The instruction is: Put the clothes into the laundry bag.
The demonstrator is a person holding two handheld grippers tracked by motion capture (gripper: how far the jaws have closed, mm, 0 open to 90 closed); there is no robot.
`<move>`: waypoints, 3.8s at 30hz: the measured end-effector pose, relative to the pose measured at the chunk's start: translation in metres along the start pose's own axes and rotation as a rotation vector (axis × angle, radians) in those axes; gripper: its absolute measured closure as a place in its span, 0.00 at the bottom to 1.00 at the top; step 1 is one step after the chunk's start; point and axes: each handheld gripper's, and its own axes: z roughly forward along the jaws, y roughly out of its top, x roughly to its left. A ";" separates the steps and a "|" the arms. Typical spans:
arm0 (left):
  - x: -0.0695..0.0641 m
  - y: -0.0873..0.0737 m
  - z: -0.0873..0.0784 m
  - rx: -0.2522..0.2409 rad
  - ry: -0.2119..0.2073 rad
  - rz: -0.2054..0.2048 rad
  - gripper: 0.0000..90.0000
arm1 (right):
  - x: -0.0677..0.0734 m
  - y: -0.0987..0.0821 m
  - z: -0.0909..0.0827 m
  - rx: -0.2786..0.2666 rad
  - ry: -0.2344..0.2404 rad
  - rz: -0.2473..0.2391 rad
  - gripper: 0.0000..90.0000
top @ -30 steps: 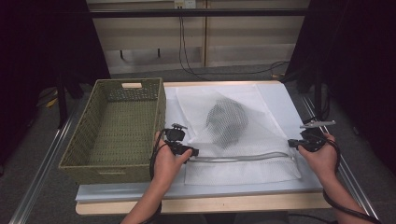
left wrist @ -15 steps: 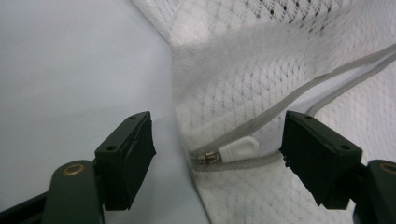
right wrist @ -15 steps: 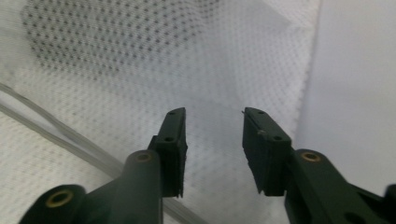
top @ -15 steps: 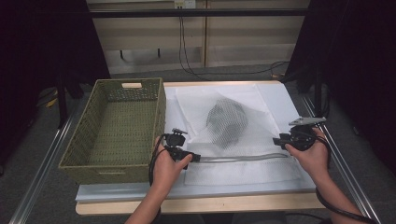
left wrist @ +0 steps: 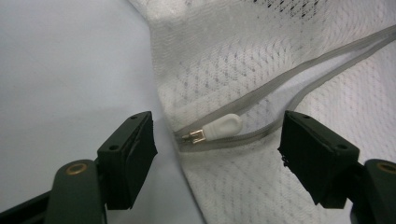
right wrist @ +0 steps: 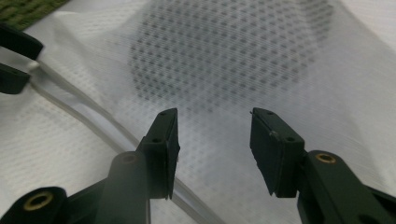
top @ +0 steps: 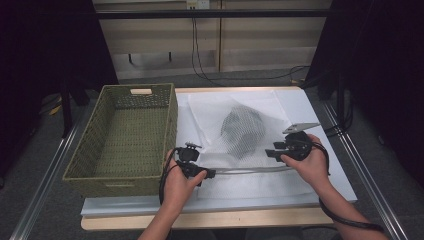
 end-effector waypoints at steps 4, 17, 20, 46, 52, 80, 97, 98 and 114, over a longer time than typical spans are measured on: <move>-0.002 -0.003 0.000 0.007 0.001 0.017 0.27 | 0.012 0.009 0.011 -0.006 0.056 -0.020 0.58; -0.004 -0.010 -0.001 0.009 -0.028 0.023 0.24 | 0.053 0.027 0.043 0.018 0.175 -0.053 0.63; -0.004 -0.013 -0.002 0.008 -0.027 0.021 0.25 | 0.059 0.029 0.049 0.030 0.208 -0.038 0.64; -0.006 -0.017 -0.004 0.044 0.030 0.056 0.70 | 0.094 0.039 0.082 0.062 0.358 0.012 0.73; -0.003 -0.016 -0.004 0.058 0.027 0.024 0.96 | 0.097 0.039 0.084 0.065 0.370 0.012 0.71; -0.020 -0.013 -0.013 0.017 -0.019 0.075 0.99 | 0.111 0.046 0.104 0.092 0.469 0.058 0.86; -0.014 -0.009 -0.016 -0.025 -0.066 0.011 0.59 | 0.088 0.043 0.084 0.067 0.497 0.110 0.98; -0.014 -0.008 -0.016 -0.036 -0.073 0.002 0.58 | 0.086 0.043 0.083 0.061 0.507 0.117 0.98; -0.011 -0.001 -0.007 -0.133 -0.126 0.026 0.48 | 0.078 0.044 0.070 0.021 0.544 0.174 0.98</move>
